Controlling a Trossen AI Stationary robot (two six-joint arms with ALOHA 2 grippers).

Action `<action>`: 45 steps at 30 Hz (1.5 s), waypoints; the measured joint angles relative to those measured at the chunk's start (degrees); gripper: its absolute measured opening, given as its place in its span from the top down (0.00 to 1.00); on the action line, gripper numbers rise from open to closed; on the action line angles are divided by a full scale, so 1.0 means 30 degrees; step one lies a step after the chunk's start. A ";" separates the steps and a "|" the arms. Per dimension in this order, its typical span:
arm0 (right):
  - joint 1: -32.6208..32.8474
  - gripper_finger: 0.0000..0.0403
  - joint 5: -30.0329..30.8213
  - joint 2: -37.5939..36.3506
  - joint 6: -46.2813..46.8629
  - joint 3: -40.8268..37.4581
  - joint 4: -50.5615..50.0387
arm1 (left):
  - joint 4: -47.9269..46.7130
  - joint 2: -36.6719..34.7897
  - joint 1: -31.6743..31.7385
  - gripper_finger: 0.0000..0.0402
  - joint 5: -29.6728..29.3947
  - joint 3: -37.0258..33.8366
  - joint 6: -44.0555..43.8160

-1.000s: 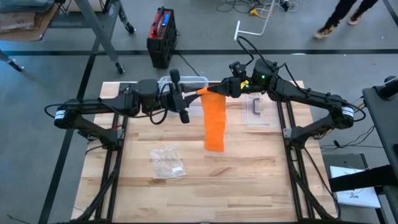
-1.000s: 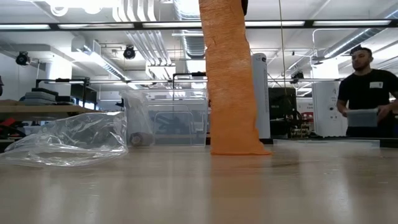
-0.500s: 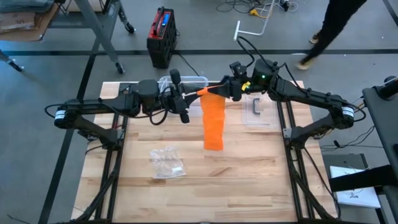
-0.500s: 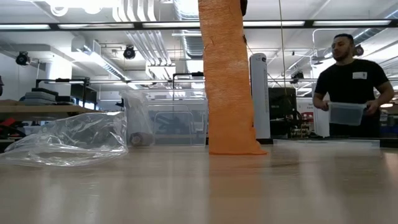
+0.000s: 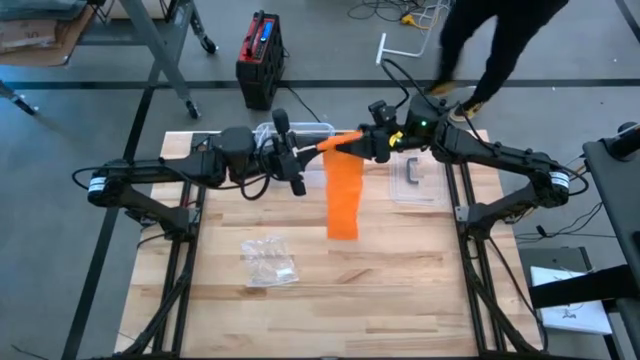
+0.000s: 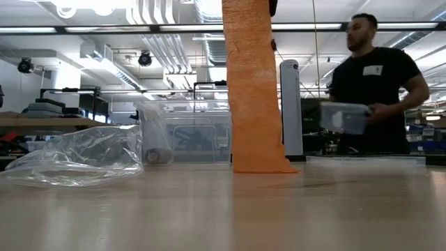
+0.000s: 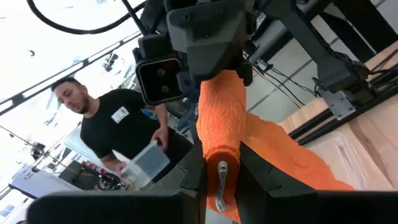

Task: Roll bandage
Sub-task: Roll the orange bandage

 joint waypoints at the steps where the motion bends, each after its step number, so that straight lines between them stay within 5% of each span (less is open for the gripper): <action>1: 0.0000 0.34 0.0000 0.0007 0.0070 0.0000 -0.0014 | 0.0109 0.0000 0.0000 0.89 0.0000 0.0000 0.0009; 15: 0.0022 0.47 -0.0203 0.0051 -0.0536 -0.0015 -0.0234 | 0.0380 0.0000 -0.0167 0.89 -0.0218 0.0007 0.0402; 34: -0.0015 0.30 0.0022 -0.0124 -0.1731 -0.0015 -0.0521 | 0.0221 -0.0146 -0.0831 0.89 -0.0015 0.0029 -0.0177; 45: -0.0015 0.32 0.0000 -0.0124 -0.1662 -0.0015 -0.0959 | -0.0352 0.0394 -0.0831 0.89 0.0002 0.0000 -0.0266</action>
